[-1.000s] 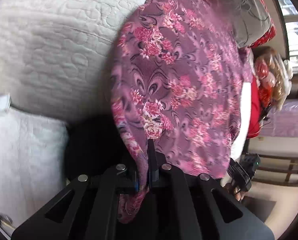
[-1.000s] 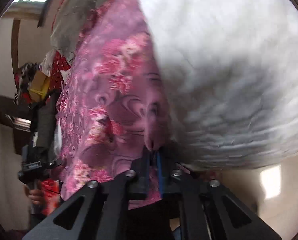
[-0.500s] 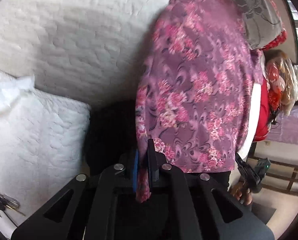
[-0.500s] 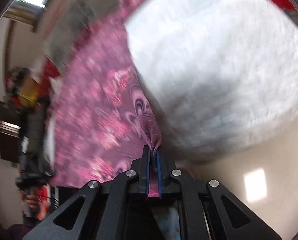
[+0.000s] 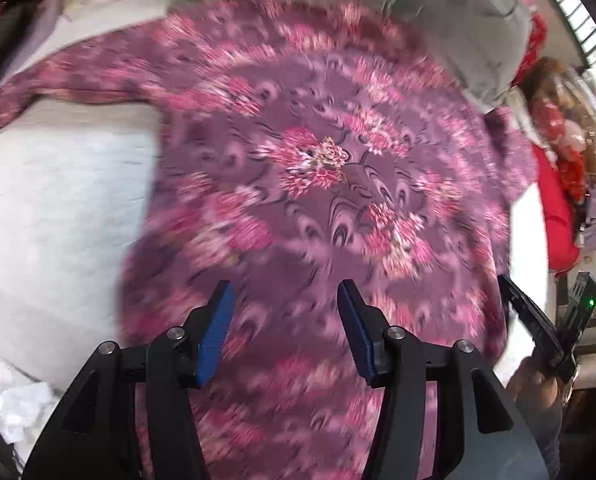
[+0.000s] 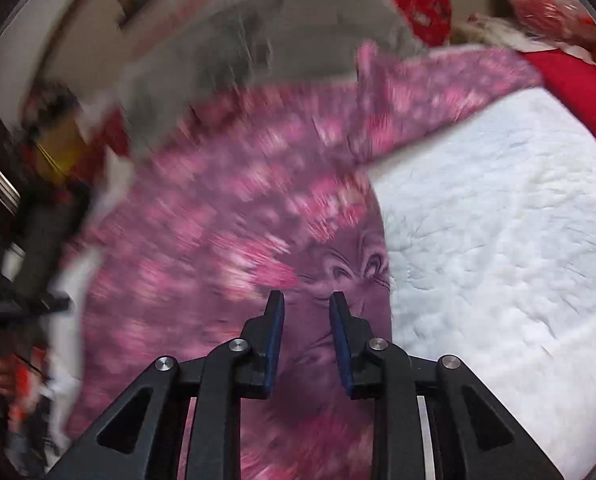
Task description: Fold small clothes
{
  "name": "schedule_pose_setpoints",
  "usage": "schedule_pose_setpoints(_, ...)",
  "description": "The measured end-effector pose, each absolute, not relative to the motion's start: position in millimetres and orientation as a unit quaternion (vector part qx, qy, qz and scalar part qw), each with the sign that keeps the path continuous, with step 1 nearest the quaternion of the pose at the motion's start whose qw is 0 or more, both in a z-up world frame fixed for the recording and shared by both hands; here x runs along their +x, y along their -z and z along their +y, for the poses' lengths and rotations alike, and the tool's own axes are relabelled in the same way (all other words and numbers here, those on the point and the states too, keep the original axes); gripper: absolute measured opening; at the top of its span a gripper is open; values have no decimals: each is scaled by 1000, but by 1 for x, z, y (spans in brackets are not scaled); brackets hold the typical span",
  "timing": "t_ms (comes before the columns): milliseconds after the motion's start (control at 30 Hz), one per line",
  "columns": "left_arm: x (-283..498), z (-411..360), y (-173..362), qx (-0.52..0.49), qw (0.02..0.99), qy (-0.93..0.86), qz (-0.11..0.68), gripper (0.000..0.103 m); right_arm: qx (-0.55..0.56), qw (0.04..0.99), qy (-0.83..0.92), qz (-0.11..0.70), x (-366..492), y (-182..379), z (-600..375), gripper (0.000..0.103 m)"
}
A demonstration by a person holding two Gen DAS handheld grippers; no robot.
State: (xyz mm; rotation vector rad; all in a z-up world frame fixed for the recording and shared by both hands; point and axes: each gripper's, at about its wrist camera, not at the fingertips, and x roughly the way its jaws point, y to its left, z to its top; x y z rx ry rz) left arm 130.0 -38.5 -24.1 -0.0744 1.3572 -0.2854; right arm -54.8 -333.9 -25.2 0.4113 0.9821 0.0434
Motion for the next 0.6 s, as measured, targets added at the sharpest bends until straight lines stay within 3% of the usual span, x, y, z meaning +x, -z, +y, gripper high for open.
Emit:
schedule_pose_setpoints(100,143,-53,41,-23,768,122,628,52,199,864,-37,460,-42,22,-347,20)
schedule_pose_setpoints(167,145,-54,48,-22,772,120,624,52,244,872,-11,424,-32,2,-395,29)
schedule_pose_setpoints(267,145,-56,49,-23,783,133,607,63,327,867,70,370,-20,-9,-489,47)
schedule_pose_setpoints(433,144,-61,50,-14,787,144,600,67,463,799,220,314,2,17,-643,49)
schedule_pose_setpoints(600,164,-78,38,-2,796,153,586,67,534,760,237,283,38,54,-695,55)
